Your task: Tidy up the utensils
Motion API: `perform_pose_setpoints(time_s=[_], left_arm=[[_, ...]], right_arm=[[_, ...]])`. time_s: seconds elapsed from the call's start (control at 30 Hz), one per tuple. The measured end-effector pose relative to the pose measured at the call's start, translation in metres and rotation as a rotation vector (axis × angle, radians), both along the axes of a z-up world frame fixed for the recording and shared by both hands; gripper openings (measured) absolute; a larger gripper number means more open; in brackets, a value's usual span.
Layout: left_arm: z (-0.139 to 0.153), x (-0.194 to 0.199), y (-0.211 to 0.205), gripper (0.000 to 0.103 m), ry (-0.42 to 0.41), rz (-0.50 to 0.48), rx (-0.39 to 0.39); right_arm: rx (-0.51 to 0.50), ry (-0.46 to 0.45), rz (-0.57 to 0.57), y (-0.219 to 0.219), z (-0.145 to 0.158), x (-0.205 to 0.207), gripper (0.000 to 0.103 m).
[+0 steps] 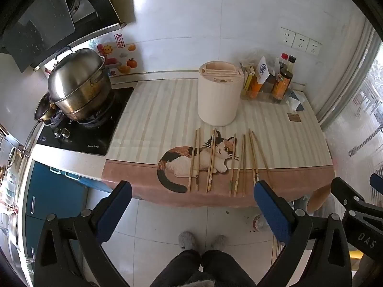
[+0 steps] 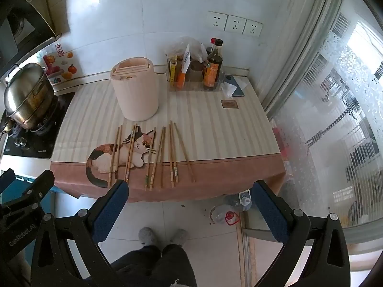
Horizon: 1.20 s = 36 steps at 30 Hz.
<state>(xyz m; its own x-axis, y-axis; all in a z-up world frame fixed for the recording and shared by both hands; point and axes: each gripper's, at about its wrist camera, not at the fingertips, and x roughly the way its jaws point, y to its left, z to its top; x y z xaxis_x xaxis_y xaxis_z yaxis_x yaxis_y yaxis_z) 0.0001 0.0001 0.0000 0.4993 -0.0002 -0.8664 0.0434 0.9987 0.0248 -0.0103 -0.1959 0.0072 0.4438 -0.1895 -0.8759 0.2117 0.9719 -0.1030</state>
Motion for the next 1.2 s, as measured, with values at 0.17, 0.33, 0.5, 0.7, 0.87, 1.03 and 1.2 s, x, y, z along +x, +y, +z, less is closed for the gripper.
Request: perform_pose_setpoints(time_s=[0.17,0.33,0.5,0.7,0.87,1.03,1.2], left_arm=[[0.0,0.0,0.0,0.103,-0.009,-0.002,0.002],[0.002,0.003,-0.001,0.103,-0.012,-0.004,0.003],[0.011,0.003,-0.005,0.103,-0.019,-0.005,0.0],[0.013,0.001,-0.002,0.103,-0.03,-0.011,0.0],[0.013,0.0,-0.004,0.103,-0.033,-0.01,0.006],[0.014,0.001,-0.004,0.103,-0.035,-0.01,0.007],[0.014,0.002,-0.002,0.103,-0.037,-0.011,0.006]], right_arm=[[-0.001,-0.006,0.01,0.001,0.001,-0.003,0.103],[-0.002,-0.008,0.01,0.002,-0.002,-0.004,0.103],[-0.007,-0.012,0.01,0.002,0.006,-0.005,0.103],[-0.01,-0.015,0.01,0.002,0.009,-0.007,0.103],[-0.009,-0.018,0.011,0.002,0.008,-0.005,0.103],[-0.009,-0.02,0.012,0.003,0.008,-0.004,0.103],[-0.011,-0.02,0.015,0.004,0.009,-0.001,0.103]])
